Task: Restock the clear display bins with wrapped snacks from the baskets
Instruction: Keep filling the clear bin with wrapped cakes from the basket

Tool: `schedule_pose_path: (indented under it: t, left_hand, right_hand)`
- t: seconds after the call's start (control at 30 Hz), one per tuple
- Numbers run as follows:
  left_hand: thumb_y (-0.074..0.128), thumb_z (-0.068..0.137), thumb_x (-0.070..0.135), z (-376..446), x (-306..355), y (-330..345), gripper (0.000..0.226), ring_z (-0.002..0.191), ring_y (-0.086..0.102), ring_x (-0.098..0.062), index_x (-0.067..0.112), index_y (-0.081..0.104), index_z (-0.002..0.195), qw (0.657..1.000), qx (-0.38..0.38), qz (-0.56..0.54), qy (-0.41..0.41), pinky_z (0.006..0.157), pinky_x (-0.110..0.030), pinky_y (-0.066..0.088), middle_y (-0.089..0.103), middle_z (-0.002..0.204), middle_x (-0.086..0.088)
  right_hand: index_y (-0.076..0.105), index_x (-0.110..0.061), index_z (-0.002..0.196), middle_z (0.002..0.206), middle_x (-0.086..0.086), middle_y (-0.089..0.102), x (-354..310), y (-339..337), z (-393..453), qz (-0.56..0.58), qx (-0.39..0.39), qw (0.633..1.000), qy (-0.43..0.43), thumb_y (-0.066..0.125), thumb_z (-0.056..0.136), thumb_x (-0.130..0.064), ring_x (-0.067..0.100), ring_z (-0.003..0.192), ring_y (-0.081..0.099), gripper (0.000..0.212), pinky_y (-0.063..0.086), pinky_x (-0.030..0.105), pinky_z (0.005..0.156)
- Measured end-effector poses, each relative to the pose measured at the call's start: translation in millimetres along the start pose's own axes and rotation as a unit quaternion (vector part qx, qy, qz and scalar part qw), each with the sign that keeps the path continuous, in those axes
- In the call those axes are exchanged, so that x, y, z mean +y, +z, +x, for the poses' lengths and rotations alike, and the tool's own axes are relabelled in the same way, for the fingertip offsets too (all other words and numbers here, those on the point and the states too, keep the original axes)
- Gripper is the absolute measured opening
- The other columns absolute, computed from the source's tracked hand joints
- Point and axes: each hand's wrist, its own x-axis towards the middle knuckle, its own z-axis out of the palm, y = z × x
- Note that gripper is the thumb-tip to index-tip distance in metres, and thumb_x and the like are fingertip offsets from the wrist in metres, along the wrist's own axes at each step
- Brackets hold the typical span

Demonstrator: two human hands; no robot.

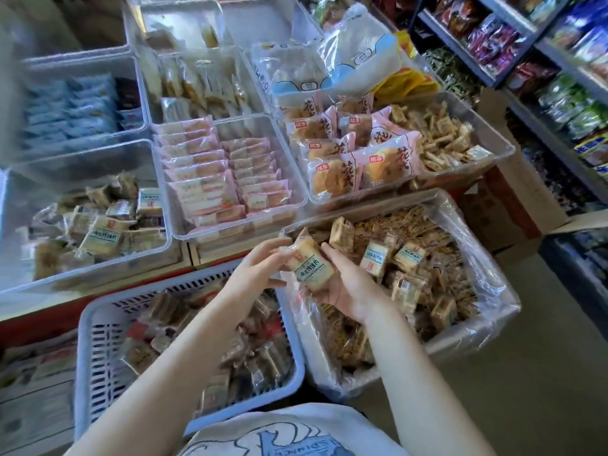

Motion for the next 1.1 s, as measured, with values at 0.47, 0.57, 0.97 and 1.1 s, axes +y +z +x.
schedule_pose_path:
  t: [0.47, 0.57, 0.97, 1.1]
  left_hand:
    - [0.072, 0.090, 0.024, -61.2, -9.9, -260.5, 0.023, 0.080, 0.070, -0.019, 0.028, 0.063, 0.111, 0.951, 0.300, -0.063, 0.034, 0.067, -0.034, 0.055, 0.069, 0.093, -0.008]
    - [0.065, 0.095, 0.016, -58.9, -5.7, -293.8, 0.022, 0.070, 0.070, -0.004, 0.020, 0.063, 0.116, 0.942, 0.332, -0.035, 0.048, 0.059, -0.021, 0.055, 0.068, 0.098, -0.005]
    - [0.062, 0.091, 0.025, 38.3, -6.0, -293.5, 0.039, 0.112, 0.058, -0.023, 0.015, 0.062, 0.129, 0.913, 0.242, 0.327, 0.015, 0.087, -0.032, 0.051, 0.055, 0.127, -0.005]
    - [0.055, 0.095, 0.032, 31.9, -6.5, -281.7, 0.036, 0.121, 0.048, -0.026, 0.013, 0.065, 0.124, 0.873, 0.238, 0.425, -0.004, 0.091, -0.038, 0.048, 0.048, 0.127, -0.009]
  right_hand:
    - [0.049, -0.019, 0.132, 0.133, 0.003, 0.050, 34.3, 235.7, 152.8, -0.609, 0.094, 0.755, -0.224, 0.052, 0.096, -0.039, 0.023, 0.126, 0.045, 0.041, 0.038, 0.042, 0.106]
    - [0.042, -0.021, 0.143, 0.159, 0.012, 0.029, 62.8, 246.1, 175.1, -0.747, 0.088, 0.631, -0.191, 0.039, 0.100, -0.042, 0.027, 0.149, 0.019, 0.048, 0.010, 0.047, 0.121]
    - [0.017, -0.025, 0.156, 0.166, 0.016, 0.002, 67.1, 240.7, 181.7, -0.814, 0.055, 0.560, -0.148, 0.042, 0.100, -0.035, 0.028, 0.154, -0.008, 0.062, -0.014, 0.045, 0.120]
    - [0.013, -0.026, 0.158, 0.165, 0.014, 0.011, 60.8, 235.2, 179.8, -0.797, 0.026, 0.582, -0.156, 0.046, 0.099, -0.033, 0.027, 0.154, 0.001, 0.068, -0.008, 0.045, 0.124]
